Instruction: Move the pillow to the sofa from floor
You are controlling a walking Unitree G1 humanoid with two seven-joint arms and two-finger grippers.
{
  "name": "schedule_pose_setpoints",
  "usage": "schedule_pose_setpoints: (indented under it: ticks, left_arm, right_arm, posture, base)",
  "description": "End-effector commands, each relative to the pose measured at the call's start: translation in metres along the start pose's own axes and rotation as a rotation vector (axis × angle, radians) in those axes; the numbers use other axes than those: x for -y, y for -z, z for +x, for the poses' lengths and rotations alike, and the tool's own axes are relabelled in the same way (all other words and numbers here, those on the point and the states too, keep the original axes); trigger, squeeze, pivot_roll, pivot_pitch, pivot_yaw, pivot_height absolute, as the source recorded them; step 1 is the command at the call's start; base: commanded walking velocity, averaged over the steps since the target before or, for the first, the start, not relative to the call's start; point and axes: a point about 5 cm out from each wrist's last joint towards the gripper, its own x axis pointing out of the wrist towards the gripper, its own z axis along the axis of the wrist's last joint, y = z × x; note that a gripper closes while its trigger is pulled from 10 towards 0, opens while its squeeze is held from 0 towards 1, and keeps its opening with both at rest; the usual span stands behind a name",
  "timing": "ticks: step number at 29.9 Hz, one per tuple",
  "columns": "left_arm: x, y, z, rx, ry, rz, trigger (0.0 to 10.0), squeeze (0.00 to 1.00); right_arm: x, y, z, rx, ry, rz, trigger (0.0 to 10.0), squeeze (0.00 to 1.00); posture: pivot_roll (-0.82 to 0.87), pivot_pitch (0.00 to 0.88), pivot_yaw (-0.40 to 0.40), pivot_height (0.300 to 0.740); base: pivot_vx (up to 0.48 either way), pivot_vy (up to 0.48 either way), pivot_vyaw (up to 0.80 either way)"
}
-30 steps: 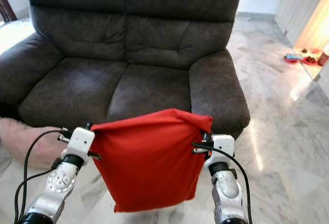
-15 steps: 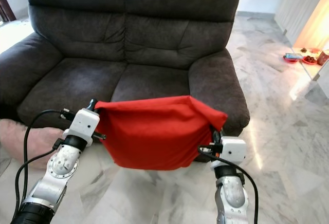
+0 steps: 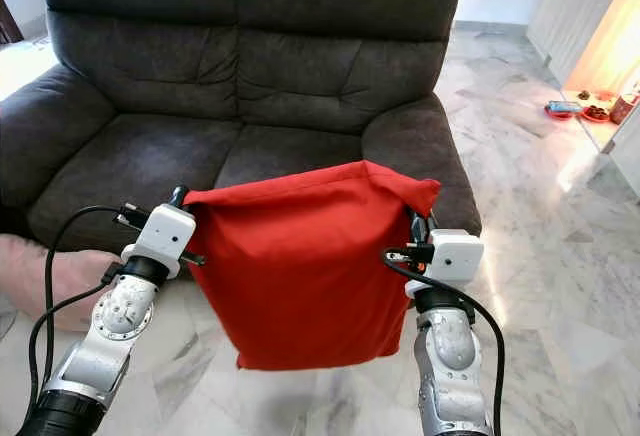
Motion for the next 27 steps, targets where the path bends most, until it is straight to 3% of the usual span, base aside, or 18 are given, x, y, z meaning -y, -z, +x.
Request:
schedule_pose_setpoints:
  ticks: [1,27]
  left_arm:
    - [-0.015,-0.023,0.011,0.106,-0.067,0.015,10.0,0.00]
    - [-0.025,-0.044,0.019,0.166,-0.098,0.018,10.0,0.00]
  right_arm:
    - [0.000,-0.025,0.008,0.108,-0.007,-0.019,10.0,0.00]
    - [-0.003,-0.049,0.018,0.157,-0.009,-0.006,10.0,0.00]
  posture:
    - [0.05,0.000,-0.056,0.740]
    - [0.05,0.000,-0.051,0.740]
  base:
    - [0.240,0.000,0.00]
    - [0.307,0.000,-0.03]
